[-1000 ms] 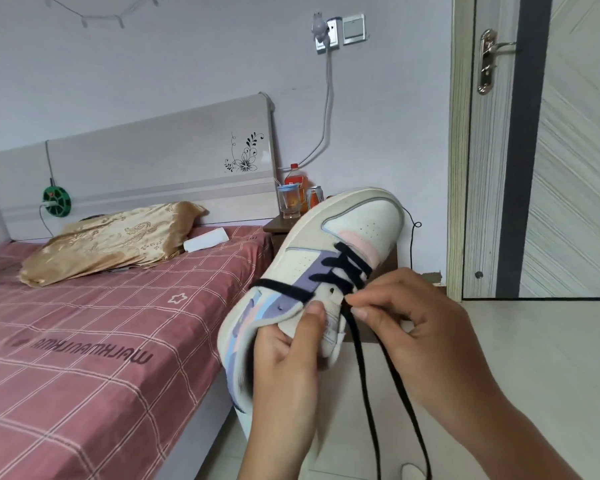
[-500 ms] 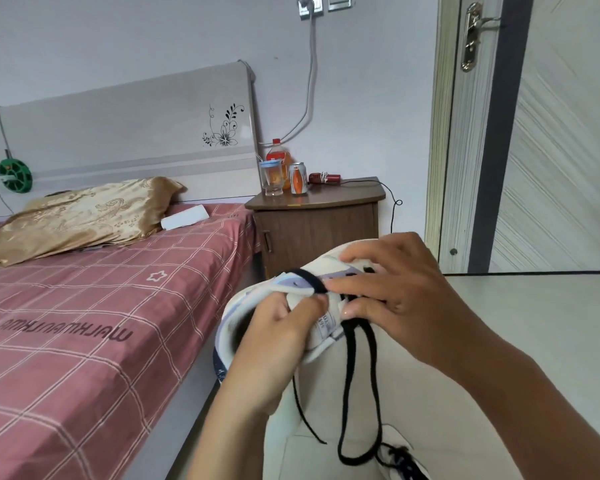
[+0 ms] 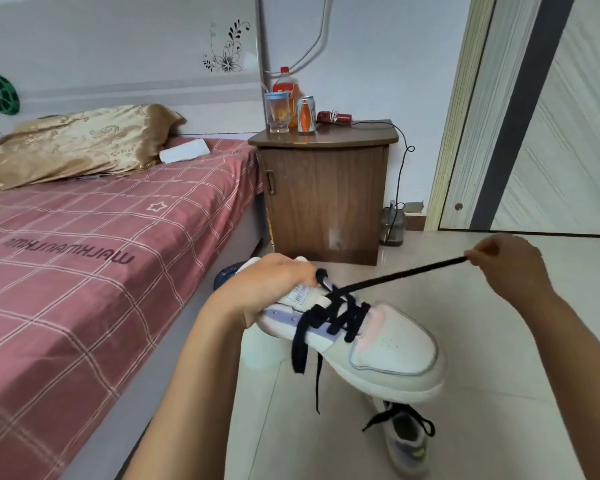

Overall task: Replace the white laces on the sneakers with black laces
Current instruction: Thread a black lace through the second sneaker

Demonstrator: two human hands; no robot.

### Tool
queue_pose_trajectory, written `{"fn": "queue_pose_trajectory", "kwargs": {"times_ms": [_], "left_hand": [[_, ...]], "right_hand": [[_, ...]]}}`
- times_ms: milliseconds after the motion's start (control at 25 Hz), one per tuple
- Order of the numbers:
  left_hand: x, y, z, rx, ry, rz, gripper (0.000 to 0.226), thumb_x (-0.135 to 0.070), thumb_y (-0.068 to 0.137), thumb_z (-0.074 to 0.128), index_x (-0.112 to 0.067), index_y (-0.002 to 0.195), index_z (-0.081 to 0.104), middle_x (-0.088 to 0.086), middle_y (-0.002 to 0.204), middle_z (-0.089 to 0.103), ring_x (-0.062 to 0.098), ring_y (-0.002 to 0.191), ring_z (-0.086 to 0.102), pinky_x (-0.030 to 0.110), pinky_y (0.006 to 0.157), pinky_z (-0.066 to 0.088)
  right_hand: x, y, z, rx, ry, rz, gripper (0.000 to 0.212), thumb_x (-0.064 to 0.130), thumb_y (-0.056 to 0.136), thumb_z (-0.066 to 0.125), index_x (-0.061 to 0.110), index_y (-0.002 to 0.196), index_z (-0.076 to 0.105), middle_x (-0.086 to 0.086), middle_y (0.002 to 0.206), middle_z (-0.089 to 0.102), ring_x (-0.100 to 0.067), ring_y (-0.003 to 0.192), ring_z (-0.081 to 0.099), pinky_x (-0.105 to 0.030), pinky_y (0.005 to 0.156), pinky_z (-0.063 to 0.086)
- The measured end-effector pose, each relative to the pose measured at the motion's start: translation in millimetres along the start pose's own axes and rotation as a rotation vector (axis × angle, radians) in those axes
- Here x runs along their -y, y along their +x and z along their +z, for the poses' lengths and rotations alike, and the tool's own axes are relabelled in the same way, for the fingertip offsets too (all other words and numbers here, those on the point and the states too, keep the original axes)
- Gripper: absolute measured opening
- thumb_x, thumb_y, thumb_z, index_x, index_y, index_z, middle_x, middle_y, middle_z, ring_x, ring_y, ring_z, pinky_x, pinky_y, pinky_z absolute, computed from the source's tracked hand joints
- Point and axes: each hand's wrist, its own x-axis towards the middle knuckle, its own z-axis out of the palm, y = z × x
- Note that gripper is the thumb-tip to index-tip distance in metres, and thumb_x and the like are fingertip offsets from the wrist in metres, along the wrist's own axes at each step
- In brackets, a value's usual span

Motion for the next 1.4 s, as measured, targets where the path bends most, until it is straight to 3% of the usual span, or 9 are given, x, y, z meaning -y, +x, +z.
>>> {"fn": "queue_pose_trajectory", "kwargs": {"times_ms": [120,320,440,640,760,960,1200,1280,1400], "left_hand": [[2,0,2,0.05,0.095,0.016,0.015,-0.022,0.068,0.06,-0.008,0.073,0.059,0.008,0.07,0.046,0.017,0.065,0.043,0.031,0.066,0.033],[2,7,8,0.11,0.166,0.022,0.035,-0.021,0.074,0.058,0.011,0.087,0.058,0.009,0.077,0.051,0.017,0.071,0.048,0.032,0.072,0.036],[-1,7,14,0.087,0.206,0.042,0.018,-0.014,0.08,0.058,-0.004,0.067,0.064,0.004,0.069,0.051,0.013,0.065,0.047,0.025,0.067,0.038],[6,10,17,0.052,0.316,0.014,0.037,-0.018,0.081,0.057,-0.021,0.044,0.052,0.001,0.061,0.039,0.013,0.06,0.037,0.026,0.058,0.03],[8,10,12,0.051,0.33,0.007,0.035,-0.019,0.079,0.057,-0.019,0.047,0.044,0.001,0.06,0.039,0.013,0.057,0.036,0.022,0.054,0.03],[8,8,9,0.079,0.392,0.012,0.028,-0.018,0.08,0.058,-0.013,0.054,0.047,-0.003,0.055,0.041,0.005,0.041,0.037,0.012,0.04,0.031],[2,7,17,0.093,0.329,0.034,0.025,-0.015,0.081,0.057,-0.012,0.058,0.049,0.001,0.062,0.042,0.01,0.057,0.04,0.015,0.051,0.034],[1,5,17,0.083,0.321,0.032,0.018,-0.015,0.082,0.057,-0.01,0.065,0.054,0.006,0.07,0.045,0.013,0.066,0.042,0.023,0.061,0.035],[1,3,17,0.077,0.347,0.03,0.025,-0.016,0.082,0.057,-0.013,0.058,0.052,0.003,0.067,0.045,0.011,0.061,0.041,0.015,0.05,0.035]], "right_hand": [[-20,-1,5,0.095,-0.35,0.058,0.025,0.018,0.09,0.062,0.001,0.109,0.064,-0.015,0.108,0.063,-0.035,0.102,0.056,-0.034,0.078,0.041],[88,-59,-13,0.663,0.294,-0.511,0.016,0.03,0.074,0.073,0.021,0.087,0.07,0.01,0.083,0.069,-0.003,0.084,0.063,-0.01,0.072,0.047],[108,-83,10,0.899,0.239,-0.582,0.019,0.027,0.071,0.079,0.019,0.084,0.067,0.0,0.079,0.067,-0.008,0.07,0.059,-0.02,0.069,0.047],[98,-78,28,0.906,0.108,-0.593,0.016,0.021,0.079,0.074,0.017,0.07,0.061,0.011,0.055,0.054,0.0,0.051,0.044,-0.011,0.053,0.035],[82,-52,17,0.655,0.002,-0.569,0.022,0.019,0.079,0.073,0.021,0.063,0.058,0.012,0.056,0.053,0.003,0.053,0.048,-0.009,0.053,0.035],[37,-8,-4,0.331,-0.278,-0.284,0.019,0.023,0.077,0.076,0.02,0.07,0.059,0.004,0.073,0.055,-0.009,0.068,0.049,-0.028,0.061,0.036],[91,-67,6,0.828,0.162,-0.595,0.024,0.042,0.068,0.074,0.031,0.089,0.069,0.013,0.092,0.068,0.003,0.091,0.06,-0.01,0.08,0.043],[96,-77,15,0.914,0.152,-0.602,0.026,0.038,0.069,0.076,0.027,0.09,0.067,0.007,0.09,0.068,-0.002,0.087,0.061,-0.017,0.083,0.045],[93,-78,25,0.981,0.121,-0.569,0.016,0.026,0.075,0.076,0.017,0.083,0.064,-0.01,0.077,0.066,-0.013,0.067,0.057,-0.03,0.07,0.045]]}}
